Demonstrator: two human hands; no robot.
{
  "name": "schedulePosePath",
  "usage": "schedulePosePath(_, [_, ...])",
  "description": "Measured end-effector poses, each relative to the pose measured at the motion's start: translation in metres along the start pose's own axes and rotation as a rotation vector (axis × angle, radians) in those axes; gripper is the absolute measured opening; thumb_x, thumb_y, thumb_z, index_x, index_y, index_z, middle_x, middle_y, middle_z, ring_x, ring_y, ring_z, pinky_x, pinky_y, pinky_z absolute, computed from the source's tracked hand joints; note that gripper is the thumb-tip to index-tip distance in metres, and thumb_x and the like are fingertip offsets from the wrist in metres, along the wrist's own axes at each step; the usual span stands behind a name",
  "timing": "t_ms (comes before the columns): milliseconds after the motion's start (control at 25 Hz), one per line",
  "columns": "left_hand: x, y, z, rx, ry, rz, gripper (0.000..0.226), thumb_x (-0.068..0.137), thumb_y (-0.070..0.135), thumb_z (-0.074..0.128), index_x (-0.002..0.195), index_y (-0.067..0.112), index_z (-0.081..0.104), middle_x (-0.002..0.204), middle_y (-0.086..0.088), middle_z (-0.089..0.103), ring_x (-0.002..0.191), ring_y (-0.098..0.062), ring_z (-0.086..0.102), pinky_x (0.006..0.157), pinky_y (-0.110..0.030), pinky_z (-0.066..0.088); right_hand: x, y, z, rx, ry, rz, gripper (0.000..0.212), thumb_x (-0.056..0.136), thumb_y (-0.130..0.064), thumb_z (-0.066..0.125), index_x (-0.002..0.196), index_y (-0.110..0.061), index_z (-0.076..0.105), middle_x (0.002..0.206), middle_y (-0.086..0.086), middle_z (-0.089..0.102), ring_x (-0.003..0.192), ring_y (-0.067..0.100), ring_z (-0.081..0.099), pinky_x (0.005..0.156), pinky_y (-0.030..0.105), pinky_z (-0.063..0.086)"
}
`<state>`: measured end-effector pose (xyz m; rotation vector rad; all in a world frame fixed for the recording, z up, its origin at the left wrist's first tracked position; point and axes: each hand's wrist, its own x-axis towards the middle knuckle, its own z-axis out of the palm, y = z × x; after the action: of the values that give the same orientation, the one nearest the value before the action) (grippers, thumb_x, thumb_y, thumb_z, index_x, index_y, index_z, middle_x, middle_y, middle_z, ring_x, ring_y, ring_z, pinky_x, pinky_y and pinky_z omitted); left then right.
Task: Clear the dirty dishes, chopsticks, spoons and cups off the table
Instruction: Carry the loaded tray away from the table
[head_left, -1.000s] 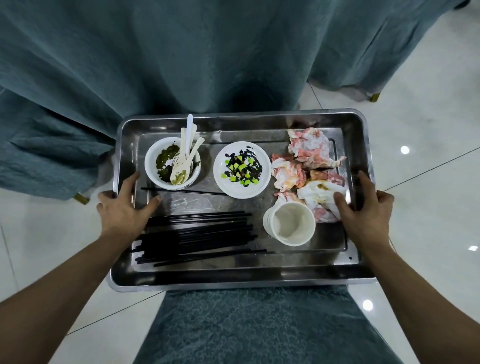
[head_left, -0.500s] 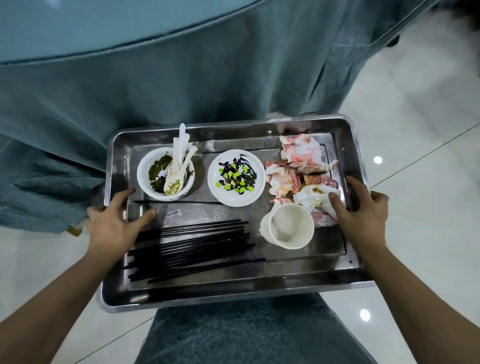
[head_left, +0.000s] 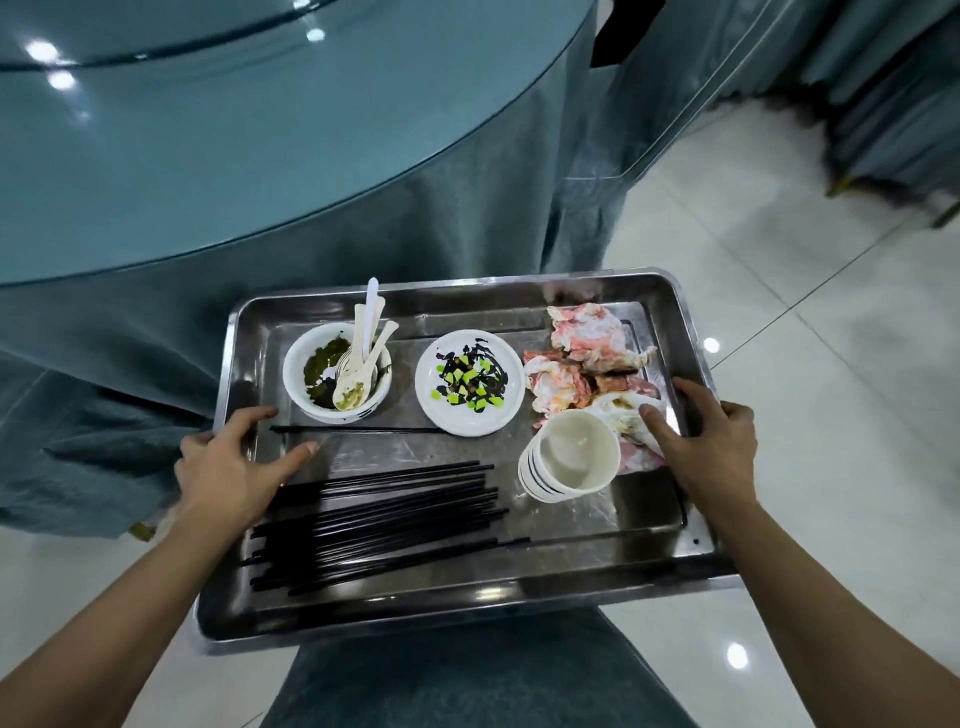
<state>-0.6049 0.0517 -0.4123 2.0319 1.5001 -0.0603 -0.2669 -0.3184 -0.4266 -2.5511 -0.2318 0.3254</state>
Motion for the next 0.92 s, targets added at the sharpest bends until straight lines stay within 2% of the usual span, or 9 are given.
schedulePosePath(160, [-0.011, 0.030, -0.014, -0.029, -0.019, 0.049, 0.083, 0.054, 0.089, 0.071, 0.126, 0.051, 0.055, 0.132, -0.019, 0.057, 0.134, -0.039, 0.035, 0.109, -0.053, 0.037, -0.009, -0.001, -0.041, 0.019, 0.062, 0.011, 0.066, 0.076, -0.072, 0.071, 0.134, -0.047, 0.052, 0.120, 0.011, 0.046, 0.119, 0.034, 0.050, 0.108, 0.052, 0.044])
schedulePosePath(320, [-0.018, 0.063, -0.029, 0.006, -0.035, 0.099, 0.096, 0.041, 0.104, 0.051, 0.123, 0.056, 0.053, 0.130, -0.016, 0.059, 0.129, -0.040, 0.040, 0.105, -0.054, 0.040, -0.022, 0.003, -0.078, 0.013, 0.110, 0.058, 0.064, 0.075, -0.074, 0.070, 0.131, -0.046, 0.056, 0.119, 0.012, 0.048, 0.118, 0.035, 0.051, 0.108, 0.051, 0.044])
schedulePosePath(480, [-0.034, 0.106, -0.046, -0.016, -0.093, 0.175, 0.083, 0.051, 0.092, 0.069, 0.122, 0.051, 0.059, 0.131, -0.020, 0.058, 0.136, -0.039, 0.033, 0.110, -0.054, 0.035, -0.045, 0.012, -0.120, 0.006, 0.152, 0.129, 0.064, 0.076, -0.075, 0.068, 0.130, -0.043, 0.058, 0.117, 0.013, 0.049, 0.117, 0.035, 0.051, 0.111, 0.050, 0.041])
schedulePosePath(600, [-0.044, 0.128, -0.054, -0.009, -0.119, 0.235, 0.074, 0.056, 0.084, 0.072, 0.120, 0.050, 0.060, 0.134, -0.022, 0.056, 0.137, -0.041, 0.032, 0.111, -0.056, 0.034, -0.067, 0.017, -0.145, -0.005, 0.180, 0.180, 0.063, 0.077, -0.075, 0.067, 0.130, -0.042, 0.058, 0.119, 0.013, 0.050, 0.119, 0.035, 0.051, 0.112, 0.049, 0.040])
schedulePosePath(760, [-0.067, 0.175, -0.072, 0.013, -0.128, 0.353, 0.073, 0.060, 0.075, 0.071, 0.123, 0.039, 0.064, 0.129, -0.025, 0.060, 0.140, -0.040, 0.033, 0.114, -0.055, 0.031, -0.097, 0.029, -0.177, 0.013, 0.231, 0.253, 0.063, 0.077, -0.076, 0.065, 0.129, -0.041, 0.059, 0.121, 0.013, 0.049, 0.119, 0.035, 0.052, 0.109, 0.054, 0.043])
schedulePosePath(920, [-0.092, 0.221, -0.081, 0.017, -0.151, 0.460, 0.070, 0.063, 0.071, 0.073, 0.123, 0.037, 0.065, 0.132, -0.025, 0.059, 0.142, -0.040, 0.032, 0.115, -0.056, 0.028, -0.125, 0.046, -0.211, 0.027, 0.309, 0.310, 0.062, 0.077, -0.074, 0.068, 0.128, -0.041, 0.060, 0.119, 0.013, 0.051, 0.118, 0.035, 0.053, 0.108, 0.052, 0.043])
